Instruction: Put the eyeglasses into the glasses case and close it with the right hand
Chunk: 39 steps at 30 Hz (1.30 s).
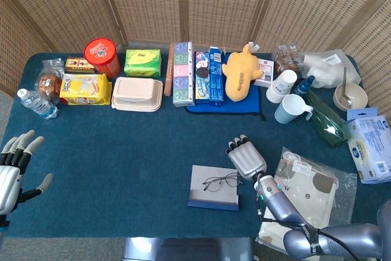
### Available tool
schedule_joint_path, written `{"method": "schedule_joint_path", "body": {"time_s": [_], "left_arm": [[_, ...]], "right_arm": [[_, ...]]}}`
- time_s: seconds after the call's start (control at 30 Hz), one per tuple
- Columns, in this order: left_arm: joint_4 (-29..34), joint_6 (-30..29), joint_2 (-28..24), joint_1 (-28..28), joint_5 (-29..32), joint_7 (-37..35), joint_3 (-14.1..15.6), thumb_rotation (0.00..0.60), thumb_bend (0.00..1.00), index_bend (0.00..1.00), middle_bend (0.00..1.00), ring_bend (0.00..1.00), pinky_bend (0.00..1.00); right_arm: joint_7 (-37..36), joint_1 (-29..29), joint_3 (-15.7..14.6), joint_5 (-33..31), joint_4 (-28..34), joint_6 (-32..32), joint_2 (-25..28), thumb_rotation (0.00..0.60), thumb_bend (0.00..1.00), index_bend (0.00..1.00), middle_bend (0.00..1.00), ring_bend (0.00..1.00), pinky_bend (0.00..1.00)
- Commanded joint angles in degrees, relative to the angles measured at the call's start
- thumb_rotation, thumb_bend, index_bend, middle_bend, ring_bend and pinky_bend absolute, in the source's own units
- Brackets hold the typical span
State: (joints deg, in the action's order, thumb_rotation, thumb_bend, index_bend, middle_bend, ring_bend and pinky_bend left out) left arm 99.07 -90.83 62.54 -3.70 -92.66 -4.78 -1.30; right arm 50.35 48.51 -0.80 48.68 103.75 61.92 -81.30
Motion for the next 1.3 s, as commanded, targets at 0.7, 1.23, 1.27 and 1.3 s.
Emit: {"method": "schedule_joint_path", "body": {"time_s": [0.7,1.23,1.27,1.3], "left_arm": [[-0.95,-0.65,-0.24,0.59,0.19,-1.34,0.06,0.6,0.28,0.07,0.02,0.0,0.0],[-1.33,-1.42,-0.37,1.36,0.11,-2.01,0.41,0.6,0.28,0.07,0.02,0.0,0.0],[-1.38,-1.43,-0.38,1.41,0.15,-2.08,0.43,0.6,0.28,0.07,0.02,0.0,0.0],[-1.41,-1.43,-0.38,1.43,0.17,-2.11,0.43,0.6,0.28,0.07,0.02,0.0,0.0]], "right_arm": [[1.55,1.66,1.14,0.03,0.64,-0.64,-2.12,0.6,0.0,0.41,0.26,0.18,0.19],[5.43,9.04,5.01,-5.88,-1.93,-5.75,-5.41,0.6,0.0,0.41,0.26,0.18,0.19],[5.62,9.48,5.0,-6.37,-2.31,-6.11,-5.69,0.6,0.0,0.41,0.26,0.18,0.19],[5.72,9.72,5.0,-6.68,-2.5,-6.25,-5.82,0.6,0.0,0.41,0.26,0.18,0.19]]}}
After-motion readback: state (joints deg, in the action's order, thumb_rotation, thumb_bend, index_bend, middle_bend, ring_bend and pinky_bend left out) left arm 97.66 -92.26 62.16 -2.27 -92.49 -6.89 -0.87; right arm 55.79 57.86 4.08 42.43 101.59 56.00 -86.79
